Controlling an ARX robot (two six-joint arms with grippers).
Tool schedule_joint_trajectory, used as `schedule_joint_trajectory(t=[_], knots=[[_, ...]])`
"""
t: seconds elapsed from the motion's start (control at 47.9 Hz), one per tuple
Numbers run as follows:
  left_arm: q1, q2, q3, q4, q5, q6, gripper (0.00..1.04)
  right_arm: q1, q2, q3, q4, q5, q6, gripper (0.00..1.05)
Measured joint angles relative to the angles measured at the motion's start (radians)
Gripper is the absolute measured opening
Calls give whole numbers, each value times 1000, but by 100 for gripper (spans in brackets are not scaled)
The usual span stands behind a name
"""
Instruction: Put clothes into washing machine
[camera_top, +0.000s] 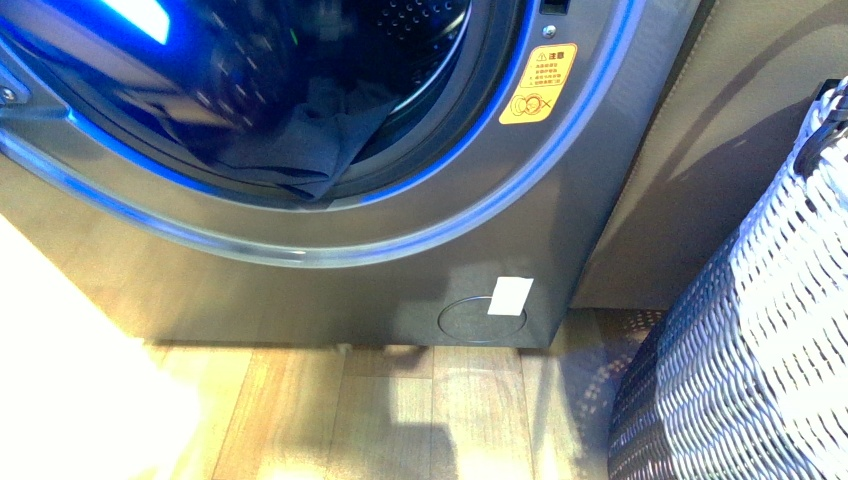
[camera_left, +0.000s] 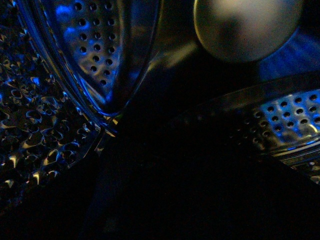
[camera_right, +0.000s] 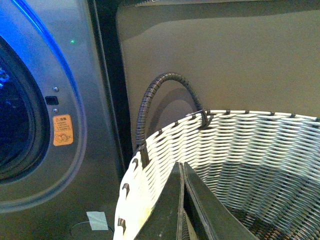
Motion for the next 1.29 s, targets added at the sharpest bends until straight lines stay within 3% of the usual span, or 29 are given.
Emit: schedule_joint_trajectory(t=[0.355, 0.668, 0.919, 1.295], knots=[[-22, -152, -362, 177, 10, -26, 98, 0, 0, 0, 0, 0, 0, 2], [-32, -413, -724, 317, 75, -54, 98, 0, 0, 0, 0, 0, 0, 2], [-44, -595, -918, 280, 148, -66, 98, 0, 0, 0, 0, 0, 0, 2], [-57, -907, -1068, 56, 245, -67, 98, 0, 0, 0, 0, 0, 0, 2]])
